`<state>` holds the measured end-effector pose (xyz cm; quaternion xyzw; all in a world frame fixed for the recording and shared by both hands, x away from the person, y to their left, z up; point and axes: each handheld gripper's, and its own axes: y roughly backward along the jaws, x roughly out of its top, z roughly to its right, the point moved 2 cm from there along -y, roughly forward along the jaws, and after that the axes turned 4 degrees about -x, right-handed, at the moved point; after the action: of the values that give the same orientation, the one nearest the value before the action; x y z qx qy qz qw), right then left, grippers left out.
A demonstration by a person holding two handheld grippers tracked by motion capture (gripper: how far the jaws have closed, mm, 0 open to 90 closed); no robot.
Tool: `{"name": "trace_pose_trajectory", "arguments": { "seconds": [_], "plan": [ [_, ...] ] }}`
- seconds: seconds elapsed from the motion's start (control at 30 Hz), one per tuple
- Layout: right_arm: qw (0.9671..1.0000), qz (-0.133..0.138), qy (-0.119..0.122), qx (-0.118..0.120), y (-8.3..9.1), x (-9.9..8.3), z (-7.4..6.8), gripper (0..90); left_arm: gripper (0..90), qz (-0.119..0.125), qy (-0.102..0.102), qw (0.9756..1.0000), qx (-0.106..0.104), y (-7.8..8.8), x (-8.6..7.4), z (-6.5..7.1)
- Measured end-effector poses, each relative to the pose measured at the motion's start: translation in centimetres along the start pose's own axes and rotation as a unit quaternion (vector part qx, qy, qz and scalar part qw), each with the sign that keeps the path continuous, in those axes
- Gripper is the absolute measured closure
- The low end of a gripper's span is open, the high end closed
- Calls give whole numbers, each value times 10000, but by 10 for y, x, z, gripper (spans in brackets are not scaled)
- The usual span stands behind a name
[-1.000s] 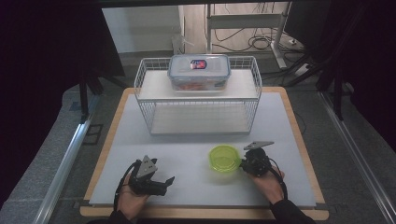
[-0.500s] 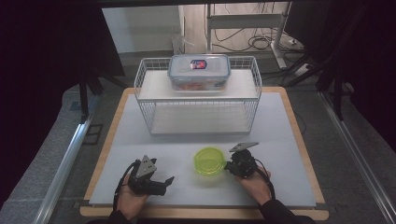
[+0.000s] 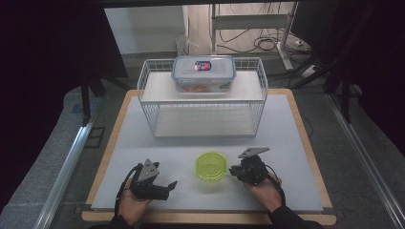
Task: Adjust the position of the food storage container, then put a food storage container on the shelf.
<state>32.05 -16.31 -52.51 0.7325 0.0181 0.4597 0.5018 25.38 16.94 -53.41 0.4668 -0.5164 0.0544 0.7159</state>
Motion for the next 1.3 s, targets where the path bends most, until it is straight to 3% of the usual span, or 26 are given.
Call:
{"name": "trace_pose_trajectory", "arguments": {
  "seconds": [0.17,0.2,0.43,0.67,0.87,1.0,1.1,1.2,1.3],
  "plan": [
    [10000,58,-3,-36,10,-3,6,673,69,-65,5,10000,-41,1,-1,0],
    [9999,90,-56,-9,14,-5,9,605,69,-89,-6,10000,-39,1,-2,0],
    [9996,165,-197,91,22,-9,15,420,69,-112,-30,9999,-42,1,-2,1],
    [9987,390,-341,-23,28,-9,16,305,69,-119,-52,9999,-48,0,-2,2],
    [9974,456,-542,161,32,-9,16,289,69,-112,-67,9999,-61,1,-2,3],
    [9964,504,-627,264,37,-11,15,388,69,-88,-62,9999,-81,1,-1,3],
    [9935,587,-884,424,41,-10,15,450,69,-81,-69,9999,-99,1,-1,4],
    [9905,726,-1106,374,45,-6,15,492,69,-81,-78,9999,-115,1,-1,4],
    [9869,853,-1268,515,48,-1,13,507,69,-82,-78,9999,-121,1,-1,4]
  ]
}}
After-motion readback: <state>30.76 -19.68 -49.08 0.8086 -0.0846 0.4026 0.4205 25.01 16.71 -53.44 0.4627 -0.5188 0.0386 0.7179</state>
